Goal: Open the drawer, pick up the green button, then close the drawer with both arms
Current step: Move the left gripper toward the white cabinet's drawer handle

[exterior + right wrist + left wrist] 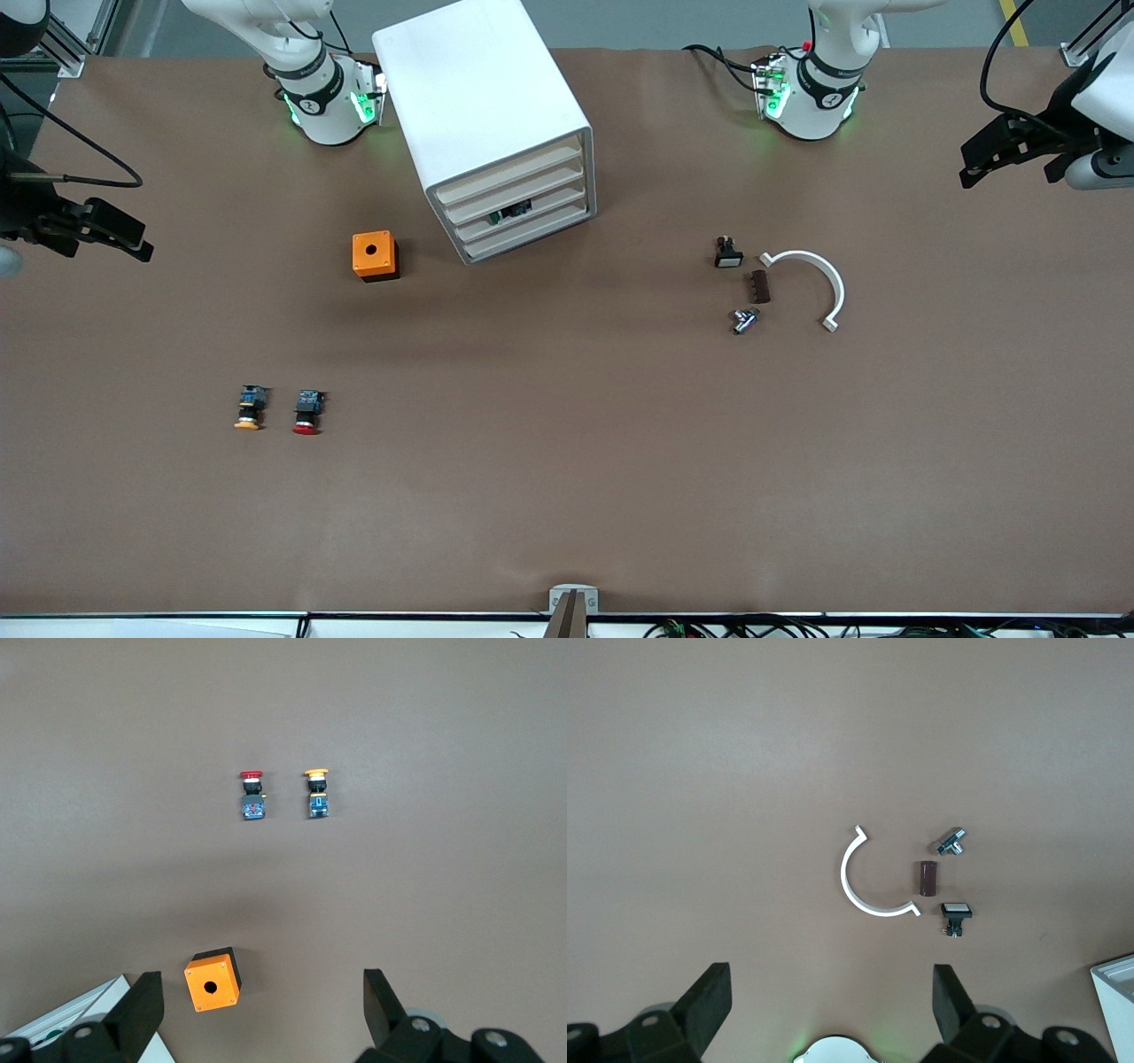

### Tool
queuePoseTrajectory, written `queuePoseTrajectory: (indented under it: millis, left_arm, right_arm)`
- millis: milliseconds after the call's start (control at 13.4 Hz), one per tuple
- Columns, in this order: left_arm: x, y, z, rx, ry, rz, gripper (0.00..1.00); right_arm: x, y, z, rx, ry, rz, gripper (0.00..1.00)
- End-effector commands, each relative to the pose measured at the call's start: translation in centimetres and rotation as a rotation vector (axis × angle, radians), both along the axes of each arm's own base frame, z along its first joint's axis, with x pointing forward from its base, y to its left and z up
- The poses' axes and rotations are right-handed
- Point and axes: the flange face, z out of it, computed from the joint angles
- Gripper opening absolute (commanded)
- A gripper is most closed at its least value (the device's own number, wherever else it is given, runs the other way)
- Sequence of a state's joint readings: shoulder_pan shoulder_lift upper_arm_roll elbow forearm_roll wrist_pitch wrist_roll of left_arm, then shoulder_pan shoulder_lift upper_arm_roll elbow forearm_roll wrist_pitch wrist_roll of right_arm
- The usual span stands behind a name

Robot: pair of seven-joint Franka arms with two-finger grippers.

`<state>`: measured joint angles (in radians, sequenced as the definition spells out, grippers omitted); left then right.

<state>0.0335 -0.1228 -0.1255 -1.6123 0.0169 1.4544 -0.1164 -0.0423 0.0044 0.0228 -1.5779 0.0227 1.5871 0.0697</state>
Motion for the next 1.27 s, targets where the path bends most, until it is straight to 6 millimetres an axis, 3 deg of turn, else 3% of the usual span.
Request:
queuePoseTrajectory:
  millis: [0,300,599,899,1198]
  left_arm:
    - [0.2,0.0,0.4,0.004,0.0,-0.015,1.0]
    - [2.5,-0.1,-1.0,-0.003,0.023,-0.008,1.0]
    - [6.1,-1.6,-6.8,-0.026,0.109,0.002,1.0]
    - [9.2,-7.3,-13.8,-0.054,0.156,0.122,1.0]
    - [10.3,-14.2,-21.4,-0.02,0.235,0.275,1.0]
  right_arm:
    - [-0.2,0.2,0.3,-0.001,-0.003,-0.006,1.0]
    - [-0.2,0.2,0.2,-0.001,-0.001,-0.006,1.0]
    - [-0.1,0.1,0.0,-0.001,0.002,-0.007,1.0]
    - [-0.1,0.3,0.0,-0.001,0.002,-0.004,1.0]
    - [-0.1,0.3,0.1,-0.001,0.002,-0.004,1.0]
